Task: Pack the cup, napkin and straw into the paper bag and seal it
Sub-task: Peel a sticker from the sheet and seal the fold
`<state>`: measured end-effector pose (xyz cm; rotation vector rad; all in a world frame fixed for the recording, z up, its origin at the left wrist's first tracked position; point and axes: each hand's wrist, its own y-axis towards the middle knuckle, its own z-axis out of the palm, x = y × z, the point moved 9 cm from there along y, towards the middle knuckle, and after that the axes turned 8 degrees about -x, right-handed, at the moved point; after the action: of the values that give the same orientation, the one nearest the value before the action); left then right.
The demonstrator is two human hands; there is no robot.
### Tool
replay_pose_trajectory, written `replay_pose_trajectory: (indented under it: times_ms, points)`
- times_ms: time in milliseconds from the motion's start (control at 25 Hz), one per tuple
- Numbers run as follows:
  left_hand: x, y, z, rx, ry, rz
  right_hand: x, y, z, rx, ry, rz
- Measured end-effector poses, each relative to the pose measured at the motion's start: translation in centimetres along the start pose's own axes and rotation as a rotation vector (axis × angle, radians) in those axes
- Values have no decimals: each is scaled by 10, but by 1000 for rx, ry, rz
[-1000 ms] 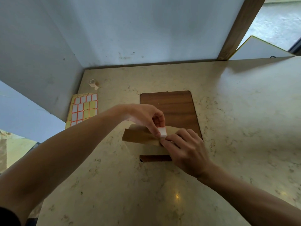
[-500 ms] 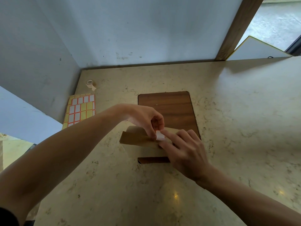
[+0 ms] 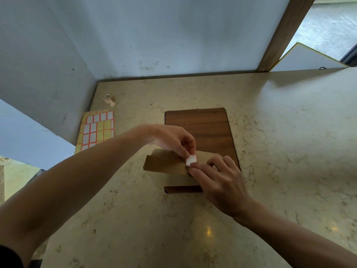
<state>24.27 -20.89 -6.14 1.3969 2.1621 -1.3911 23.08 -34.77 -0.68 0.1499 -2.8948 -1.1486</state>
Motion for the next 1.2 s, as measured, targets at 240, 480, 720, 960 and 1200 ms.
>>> replay_pose_trajectory:
  times_ms: [240,480,720,960,1200]
  points:
    - [-4,2,2,-35,6,26,3,-5,-1,-38,-7,-35]
    - [-2,5,5,-38,18,11,4,-5,0,-48,-18,-34]
    - [2,11,9,-53,61,3,5,-4,2,-29,-10,-27]
    - [1,10,11,-111,84,60,5,-5,3,-38,-15,-6]
    - [1,6,13,-170,183,94,5,-4,3,-47,-21,-7]
